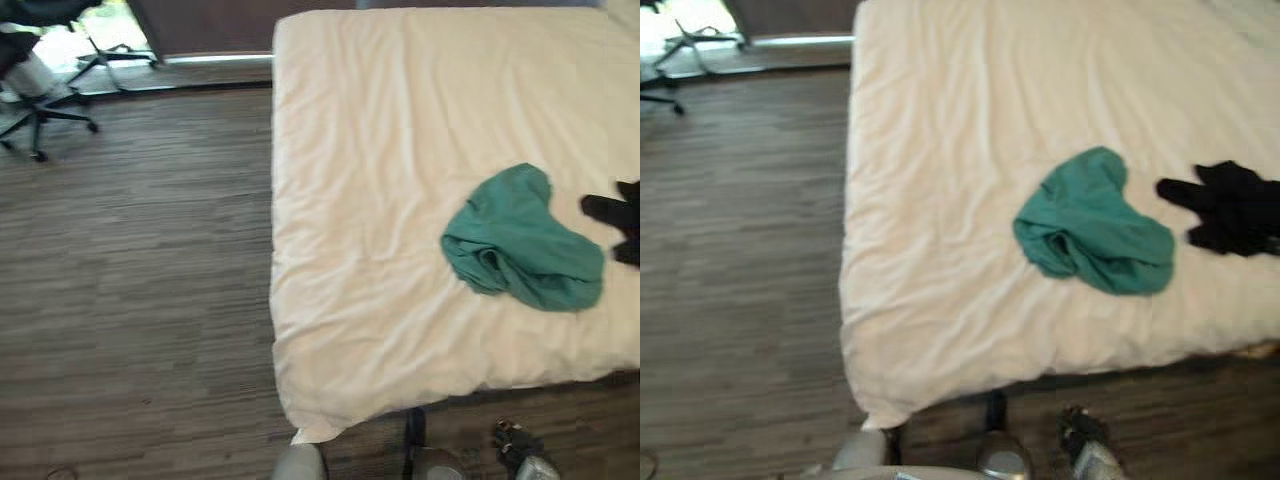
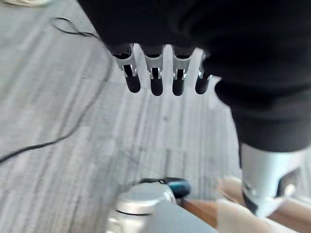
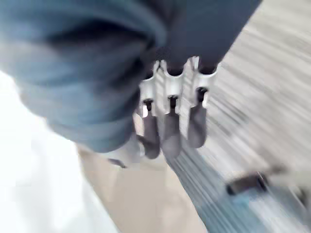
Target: Tidy up the quilt and then pick up the clothes from the bed and put them into the laundry hamper.
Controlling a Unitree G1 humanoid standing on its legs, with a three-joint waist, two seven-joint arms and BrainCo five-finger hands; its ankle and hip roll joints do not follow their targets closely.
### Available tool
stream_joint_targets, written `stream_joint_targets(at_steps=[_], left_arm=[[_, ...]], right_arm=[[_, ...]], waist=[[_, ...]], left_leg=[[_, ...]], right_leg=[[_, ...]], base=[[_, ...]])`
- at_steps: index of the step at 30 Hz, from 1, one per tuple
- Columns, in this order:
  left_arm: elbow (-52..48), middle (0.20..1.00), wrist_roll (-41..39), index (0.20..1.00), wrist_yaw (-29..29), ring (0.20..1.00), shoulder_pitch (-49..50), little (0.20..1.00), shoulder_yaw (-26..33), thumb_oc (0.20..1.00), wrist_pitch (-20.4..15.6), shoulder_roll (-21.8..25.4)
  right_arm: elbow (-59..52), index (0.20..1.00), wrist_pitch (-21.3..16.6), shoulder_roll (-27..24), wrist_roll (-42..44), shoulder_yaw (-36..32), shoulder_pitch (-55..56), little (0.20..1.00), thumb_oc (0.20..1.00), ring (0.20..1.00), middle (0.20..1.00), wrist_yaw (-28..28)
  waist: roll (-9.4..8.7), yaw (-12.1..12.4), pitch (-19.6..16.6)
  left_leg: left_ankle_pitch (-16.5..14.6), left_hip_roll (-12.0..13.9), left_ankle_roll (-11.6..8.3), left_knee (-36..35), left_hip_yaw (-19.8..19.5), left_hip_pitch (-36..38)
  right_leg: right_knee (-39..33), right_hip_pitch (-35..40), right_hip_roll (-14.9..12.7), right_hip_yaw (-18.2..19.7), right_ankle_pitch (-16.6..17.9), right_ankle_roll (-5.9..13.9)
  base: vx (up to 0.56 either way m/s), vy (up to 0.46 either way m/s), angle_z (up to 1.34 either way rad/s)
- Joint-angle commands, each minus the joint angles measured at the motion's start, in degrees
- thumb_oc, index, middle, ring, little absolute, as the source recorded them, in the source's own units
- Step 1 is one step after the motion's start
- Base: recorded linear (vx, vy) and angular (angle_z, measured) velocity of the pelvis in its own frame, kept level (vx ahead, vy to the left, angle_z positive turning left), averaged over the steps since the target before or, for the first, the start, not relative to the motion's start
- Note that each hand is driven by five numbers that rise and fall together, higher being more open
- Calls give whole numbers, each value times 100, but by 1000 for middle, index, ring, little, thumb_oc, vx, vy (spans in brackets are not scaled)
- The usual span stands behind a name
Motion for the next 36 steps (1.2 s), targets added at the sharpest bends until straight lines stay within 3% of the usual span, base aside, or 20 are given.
stream_joint_targets(at_steps=[1, 2, 3, 4, 6, 8, 10, 13, 15, 19, 20, 23, 28, 32, 36], left_arm=[[71, 1000, 235, 1000, 42, 1000, -34, 1000, 35, 1000, -15, 306], [-70, 1000, 140, 1000, -67, 1000, 79, 1000, 132, 1000, 91, 517], [-97, 1000, 91, 1000, -97, 1000, 90, 1000, 148, 1000, 141, 561], [-97, 1000, 91, 1000, -97, 1000, 88, 1000, 146, 1000, 142, 563], [-67, 1000, 5, 1000, -260, 1000, 48, 1000, 232, 1000, 295, 702], [-9, 1000, 43, 1000, -281, 1000, -16, 1000, 231, 1000, 299, 731], [218, 1000, 222, 1000, -280, 1000, -169, 1000, 145, 1000, 204, 796], [435, 1000, 284, 1000, -259, 1000, -324, 1000, 76, 1000, 186, 934], [539, 1000, 310, 1000, -255, 1000, -451, 1000, -15, 1000, 191, 1036], [534, 1000, 414, 1000, -304, 1000, -563, 1000, -192, 1000, 133, 1117], [513, 1000, 422, 1000, -326, 1000, -566, 1000, -256, 1000, 137, 1107], [562, 1000, 707, 1000, -437, 1000, -524, 1000, -616, 1000, -62, 832], [592, 1000, 543, 1000, -347, 1000, -605, 1000, -849, 1000, -475, 620], [450, 1000, 272, 1000, -337, 1000, -803, 1000, -1025, 1000, -639, 505], [278, 1000, 112, 1000, -264, 1000, -1103, 1000, -1245, 1000, -809, 356]], right_arm=[[-1565, 200, -15, -658, -1235, -200, -180, 200, 200, 200, 200, -428], [-3349, 200, 704, -1396, -1421, -541, 37, 200, 200, 200, 200, -125], [-3959, 200, 993, -1665, -1392, -665, 77, 200, 200, 200, 200, -24], [-3966, 200, 998, -1664, -1393, -669, 82, 200, 200, 200, 200, -24], [-5606, 200, 1174, -2578, -1246, -963, -97, 200, 200, 200, 200, 805], [-5845, 200, 1226, -2746, -1190, -832, -369, 200, 200, 200, 200, 977], [-5793, 200, 1099, -2799, -1375, -83, -1316, 200, 200, 200, 200, 1046], [-5108, 200, 1200, -2520, -1740, 912, -2703, 200, 200, 200, 200, 827], [-4229, 200, 1004, -2258, -1921, 1565, -3686, 200, 200, 200, 200, 599], [-3512, 200, 946, -1787, -1850, 2103, -4938, 200, 200, 200, 200, 209], [-3426, 200, 976, -1697, -1842, 2150, -5150, 200, 200, 200, 200, 167], [-2773, 200, 996, -1045, -1896, 2454, -6084, 200, 200, 200, 200, 224], [-2377, 200, 903, -368, -1924, 2823, -6147, 200, 200, 200, 200, 356], [-2166, 200, 954, 280, -1988, 3215, -5852, 200, 200, 200, 200, 419], [-2057, 200, 745, 997, -2027, 3776, -5264, 200, 200, 200, 200, 635]], waist=[[-384, -31, 322], [-508, -174, 314], [-529, -212, 319], [-531, -214, 304], [-617, -334, 272], [-639, -318, 283], [-705, -129, 332], [-791, 170, 456], [-821, 432, 591], [-810, 740, 865], [-774, 781, 923], [-429, 962, 1251], [-290, 1076, 1480], [-198, 1081, 1482], [-127, 1039, 1482]], left_leg=[[-677, 137, 171, 518, 161, 97], [-702, 153, 181, 508, 232, 105], [-719, 162, 179, 514, 258, 124], [-706, 158, 179, 508, 257, 106], [-731, 157, 164, 518, 353, 104], [-735, 157, 158, 536, 368, 85], [-740, 166, 145, 580, 340, -8], [-750, 195, 128, 683, 272, -168], [-764, 192, 127, 777, 192, -356], [-775, 187, 122, 967, 85, -753], [-765, 172, 115, 979, 55, -820], [-662, 21, 64, 949, -125, -1145], [-596, -82, 71, 909, -168, -1320], [-569, -133, 76, 919, -173, -1490], [-544, -160, 77, 907, -143, -1616]], right_leg=[[71, -116, -273, 206, 56, 295], [32, -163, -238, 313, 96, 337], [29, -163, -224, 353, 99, 351], [30, -184, -227, 353, 105, 350], [19, -275, -184, 514, 140, 400], [10, -290, -177, 540, 151, 409], [-31, -302, -187, 487, 166, 428], [-46, -303, -219, 317, 163, 444], [-46, -360, -240, 175, 159, 450], [-46, -533, -268, 52, 148, 425], [-46, -574, -271, 57, 139, 413], [-46, -834, -342, 45, 92, 359], [-46, -997, -452, -101, 103, 341], [-46, -1136, -529, -219, 119, 322], [-32, -1260, -580, -302, 129, 305]], base=[[-75, -45, -33], [-44, 10, -34], [-38, 12, -28], [-27, 69, -26], [-47, 92, -33], [-26, 20, -15], [-15, -71, -14], [-11, -120, 2], [-38, -135, 20], [-93, -114, 26], [-164, 122, 23], [-223, 217, 22], [-142, 118, 12], [-83, 92, 5], [-97, 70, -1]])
